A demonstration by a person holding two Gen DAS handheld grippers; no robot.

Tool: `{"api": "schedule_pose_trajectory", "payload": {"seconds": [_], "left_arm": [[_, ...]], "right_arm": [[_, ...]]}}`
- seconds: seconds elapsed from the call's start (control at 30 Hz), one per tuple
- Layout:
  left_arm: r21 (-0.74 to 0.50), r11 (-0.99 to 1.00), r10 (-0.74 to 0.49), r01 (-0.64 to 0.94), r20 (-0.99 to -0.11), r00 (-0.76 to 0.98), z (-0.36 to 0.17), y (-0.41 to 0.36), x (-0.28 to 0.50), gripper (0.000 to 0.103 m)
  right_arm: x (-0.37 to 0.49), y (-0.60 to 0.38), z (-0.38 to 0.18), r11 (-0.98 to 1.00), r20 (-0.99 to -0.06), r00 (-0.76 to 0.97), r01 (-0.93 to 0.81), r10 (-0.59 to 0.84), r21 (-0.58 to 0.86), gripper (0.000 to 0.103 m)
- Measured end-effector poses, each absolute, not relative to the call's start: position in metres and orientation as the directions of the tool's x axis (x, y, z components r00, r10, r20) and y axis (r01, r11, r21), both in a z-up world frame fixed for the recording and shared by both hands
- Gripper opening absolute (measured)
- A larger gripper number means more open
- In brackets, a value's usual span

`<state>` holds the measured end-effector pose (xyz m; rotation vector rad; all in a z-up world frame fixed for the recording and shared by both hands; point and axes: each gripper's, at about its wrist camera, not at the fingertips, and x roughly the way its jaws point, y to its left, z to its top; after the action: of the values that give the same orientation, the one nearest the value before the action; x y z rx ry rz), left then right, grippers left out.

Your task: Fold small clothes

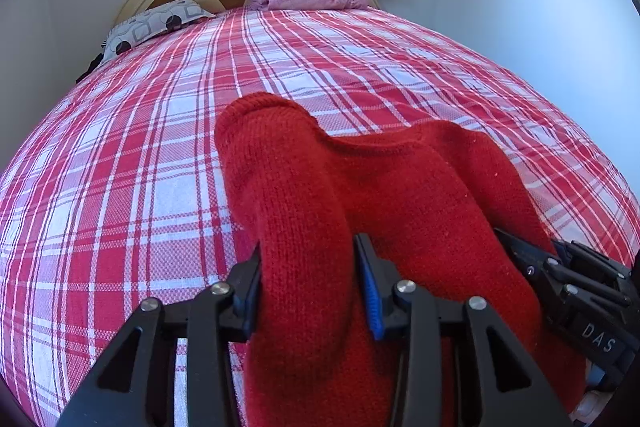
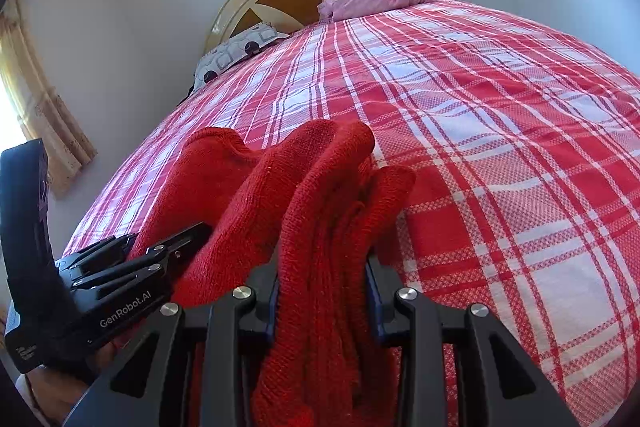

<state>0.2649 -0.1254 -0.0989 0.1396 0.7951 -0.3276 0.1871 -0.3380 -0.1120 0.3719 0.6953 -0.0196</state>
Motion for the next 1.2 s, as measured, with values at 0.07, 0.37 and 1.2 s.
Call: {"api": "schedule_pose_trajectory", "payload": {"seconds": [0.07, 0.37, 1.2], "left_arm": [[0.006, 0.941, -0.231, 0.339, -0.72, 0.654, -0.099, -0.126, 0.265, 0.042], [0.033, 0.946, -0.195, 0.322, -0.734, 0.65, -0.09, -0.128, 0.257, 0.035], [0.038, 0.951, -0.193, 0.307, -0.702, 0.685, -0.059, -0.107, 0.181, 0.034]], "right_arm": [[0.187, -0.335, -0.11, 0.941, -0.631, 0.771, 0.144, 0.087, 0.306, 0.034], [0.172, -0.317, -0.092, 0.969, -0.606, 0.796, 0.155, -0.007, 0.193, 0.031], [0.079, -0.264, -0.057, 0.964, -0.54, 0.837, 0.208, -0.088, 0.165, 0.031]]}}
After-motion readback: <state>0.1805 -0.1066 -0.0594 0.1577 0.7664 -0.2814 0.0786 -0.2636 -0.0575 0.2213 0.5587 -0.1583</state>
